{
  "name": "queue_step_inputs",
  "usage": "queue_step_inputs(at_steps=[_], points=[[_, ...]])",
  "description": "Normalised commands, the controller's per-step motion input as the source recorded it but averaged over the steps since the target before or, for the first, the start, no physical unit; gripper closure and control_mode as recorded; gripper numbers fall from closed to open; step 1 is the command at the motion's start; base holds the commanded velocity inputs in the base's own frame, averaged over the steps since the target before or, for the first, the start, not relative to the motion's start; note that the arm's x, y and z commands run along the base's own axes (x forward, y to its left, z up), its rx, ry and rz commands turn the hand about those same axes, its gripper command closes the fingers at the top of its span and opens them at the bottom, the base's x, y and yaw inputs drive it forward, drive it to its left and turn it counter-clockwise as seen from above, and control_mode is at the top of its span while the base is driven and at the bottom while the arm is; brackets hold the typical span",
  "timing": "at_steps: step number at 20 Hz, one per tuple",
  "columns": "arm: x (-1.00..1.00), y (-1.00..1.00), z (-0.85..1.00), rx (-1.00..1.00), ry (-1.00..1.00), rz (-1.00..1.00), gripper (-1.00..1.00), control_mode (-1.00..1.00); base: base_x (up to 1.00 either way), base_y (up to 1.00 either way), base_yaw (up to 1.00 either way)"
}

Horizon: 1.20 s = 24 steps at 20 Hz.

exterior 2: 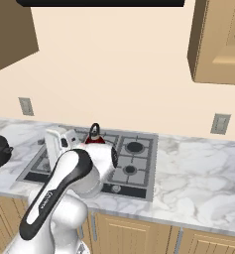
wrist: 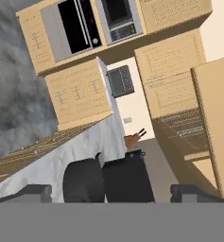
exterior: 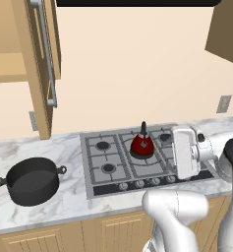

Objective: Pick the kettle from the cabinet and place it on a stove burner. Then pick the pot from the counter and place it on another stove burner. Finally, turn both burners on.

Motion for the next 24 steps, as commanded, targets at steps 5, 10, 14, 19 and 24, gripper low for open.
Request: queue_step_inputs(at_steps=[5,10,14,19,24], points=[[-0.46,0.39,0.03,-0.17,-0.28,0.07,-1.0,-1.0,0.0,0.0,0.0],[0.04,0.65,-0.04,-0.14,-0.02,0.0,-1.0,-1.0,0.0,0.0,0.0],[0.01,0.63,-0.05,-0.13,-0.02,-0.01,-1.0,-1.0,0.0,0.0,0.0],[0.0,0.29,-0.21,-0.02,-0.16,0.0,-1.0,-1.0,0.0,0.0,0.0],[0.09,0.33,-0.21,0.0,-0.13,0.0,-1.0,-1.0,0.0,0.0,0.0]])
